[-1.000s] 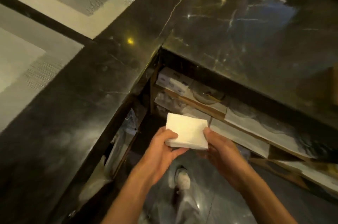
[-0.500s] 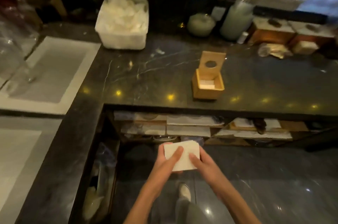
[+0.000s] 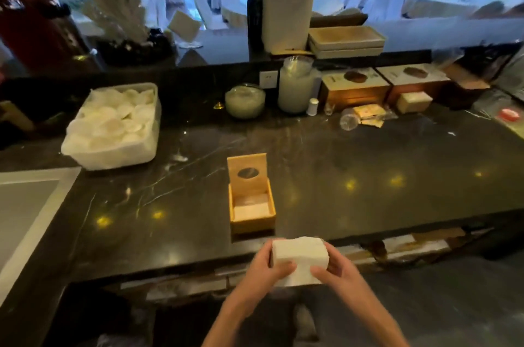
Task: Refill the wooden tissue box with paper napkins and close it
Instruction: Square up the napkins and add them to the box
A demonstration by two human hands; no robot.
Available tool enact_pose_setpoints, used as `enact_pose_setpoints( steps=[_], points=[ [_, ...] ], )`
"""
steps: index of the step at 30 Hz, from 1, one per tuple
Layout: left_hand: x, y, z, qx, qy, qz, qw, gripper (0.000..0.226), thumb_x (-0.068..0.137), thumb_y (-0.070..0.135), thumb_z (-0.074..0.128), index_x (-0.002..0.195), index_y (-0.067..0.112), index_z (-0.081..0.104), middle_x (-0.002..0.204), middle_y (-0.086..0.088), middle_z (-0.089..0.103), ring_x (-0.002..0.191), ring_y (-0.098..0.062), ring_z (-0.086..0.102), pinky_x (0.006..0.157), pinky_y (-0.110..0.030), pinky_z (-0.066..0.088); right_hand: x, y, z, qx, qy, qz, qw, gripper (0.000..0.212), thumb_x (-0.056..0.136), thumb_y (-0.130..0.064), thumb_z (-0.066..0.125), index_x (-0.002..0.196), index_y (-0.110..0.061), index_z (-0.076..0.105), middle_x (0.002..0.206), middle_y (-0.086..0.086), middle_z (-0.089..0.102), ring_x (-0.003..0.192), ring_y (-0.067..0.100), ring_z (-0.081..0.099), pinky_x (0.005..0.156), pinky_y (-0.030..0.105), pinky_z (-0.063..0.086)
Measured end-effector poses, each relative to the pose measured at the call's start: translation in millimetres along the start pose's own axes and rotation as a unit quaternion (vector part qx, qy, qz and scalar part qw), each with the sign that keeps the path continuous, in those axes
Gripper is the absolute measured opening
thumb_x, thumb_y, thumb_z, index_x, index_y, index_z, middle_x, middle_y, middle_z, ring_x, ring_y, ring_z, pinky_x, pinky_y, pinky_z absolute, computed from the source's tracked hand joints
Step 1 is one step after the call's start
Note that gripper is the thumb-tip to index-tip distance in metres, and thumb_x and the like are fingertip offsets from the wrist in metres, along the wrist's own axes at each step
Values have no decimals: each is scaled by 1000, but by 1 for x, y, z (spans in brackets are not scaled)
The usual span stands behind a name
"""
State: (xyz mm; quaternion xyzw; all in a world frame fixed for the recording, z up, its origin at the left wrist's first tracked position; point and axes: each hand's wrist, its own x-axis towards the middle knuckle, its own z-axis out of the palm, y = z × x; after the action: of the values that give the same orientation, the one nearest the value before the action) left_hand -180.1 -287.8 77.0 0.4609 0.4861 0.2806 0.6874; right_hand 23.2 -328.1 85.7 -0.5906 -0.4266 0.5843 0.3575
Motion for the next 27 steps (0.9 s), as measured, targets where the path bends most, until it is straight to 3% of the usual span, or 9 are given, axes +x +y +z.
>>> enact_pose_setpoints(
  steps=[2,5,10,16,19,22,25,27],
  points=[
    [43,18,18,43,9,46,998,44,84,10,73,123,21,55,122,-4,64,115,-16,61,95,-34,55,37,-7,-37,-25,10,-37,999,55,85,-1,69,130,-29,54,126,-5,67,116,8,62,98,31,52],
    [93,40,40,91,22,89,992,44,84,3,72,123,14,54,122,-3,62,113,-7,60,93,-25,52,81,-23,-77,-70,42,-88,993,51,84,3,68,125,-27,58,121,-12,67,117,5,60,96,22,50],
    [154,32,56,112,54,82,989,45,88,14,71,122,33,50,123,13,59,119,3,54,98,-27,53,144,-10,-104,-107,61,-95,988,50,84,1,70,118,-33,58,114,-24,66,113,0,60,92,16,49],
    [181,-17,65,135,73,44,987,46,88,2,65,123,23,45,123,0,54,122,-9,51,93,-13,47,167,51,-109,-118,40,-13,992,54,84,6,66,123,-30,55,124,-8,65,121,10,58,104,36,48],
    [182,-24,66,122,76,37,989,47,88,3,67,122,25,44,122,3,55,117,3,52,91,-12,47,167,57,-109,-85,35,19,996,69,85,3,68,143,-23,42,141,-8,53,131,4,48,111,30,41],
    [187,-30,66,118,70,34,990,48,89,3,66,124,20,39,122,1,54,114,7,52,91,-13,47,170,56,-105,-64,24,23,997,90,83,1,70,154,-24,20,149,-19,36,136,-8,37,113,24,33],
    [191,-32,70,123,79,36,989,49,89,2,63,123,22,34,123,-3,52,117,-1,53,92,-15,48,174,54,-94,-45,30,26,998,96,80,-9,69,155,-25,12,151,-19,31,136,-8,36,114,25,32],
    [193,-34,74,124,105,38,986,49,88,-4,59,119,24,35,121,-4,52,116,-10,54,93,-19,50,174,54,-86,-22,44,30,998,96,76,-10,69,154,-27,15,148,-16,37,129,-12,41,107,14,36]
  ],
)
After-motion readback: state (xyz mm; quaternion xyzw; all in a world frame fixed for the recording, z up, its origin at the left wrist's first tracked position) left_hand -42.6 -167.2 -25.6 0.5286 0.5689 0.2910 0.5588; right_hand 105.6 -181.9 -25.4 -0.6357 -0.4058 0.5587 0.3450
